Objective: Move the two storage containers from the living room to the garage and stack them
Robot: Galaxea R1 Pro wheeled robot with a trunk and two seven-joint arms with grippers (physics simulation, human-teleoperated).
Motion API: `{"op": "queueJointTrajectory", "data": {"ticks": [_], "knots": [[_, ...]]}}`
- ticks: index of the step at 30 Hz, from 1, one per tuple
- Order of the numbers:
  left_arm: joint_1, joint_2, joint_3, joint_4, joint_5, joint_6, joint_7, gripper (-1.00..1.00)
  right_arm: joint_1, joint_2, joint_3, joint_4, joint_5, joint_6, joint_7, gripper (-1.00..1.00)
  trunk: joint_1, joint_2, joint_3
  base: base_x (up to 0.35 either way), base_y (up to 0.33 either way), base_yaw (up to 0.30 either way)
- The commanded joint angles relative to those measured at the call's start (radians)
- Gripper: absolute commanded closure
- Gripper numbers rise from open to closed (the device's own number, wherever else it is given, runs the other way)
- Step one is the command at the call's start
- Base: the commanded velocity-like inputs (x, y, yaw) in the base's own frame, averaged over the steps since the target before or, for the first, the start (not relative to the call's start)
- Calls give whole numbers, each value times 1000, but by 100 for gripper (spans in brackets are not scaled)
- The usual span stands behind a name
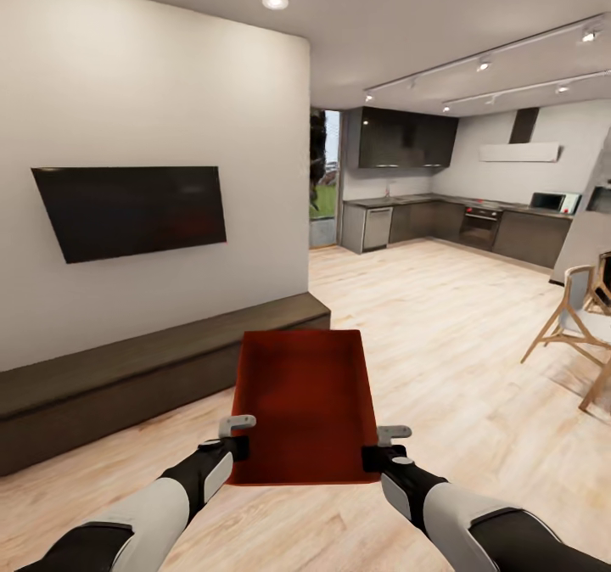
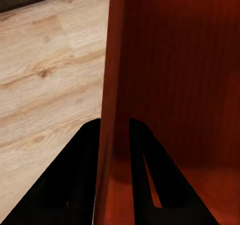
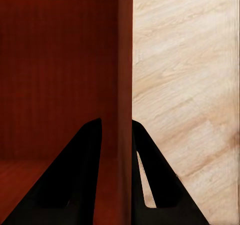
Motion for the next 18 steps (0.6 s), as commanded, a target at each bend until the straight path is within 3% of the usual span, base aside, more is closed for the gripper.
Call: {"op": "queueJointTrajectory", "data": {"ticks": [1, 18], "knots": [[0, 17, -1, -3, -6, 7, 41, 100, -1, 0, -20, 2, -18, -7, -84, 100, 0, -1, 0, 0, 0, -294], [0, 17, -2, -2, -6, 5, 40, 100, -1, 0, -20, 2, -18, -7, -84, 100, 0, -1, 0, 0, 0, -294]]}}
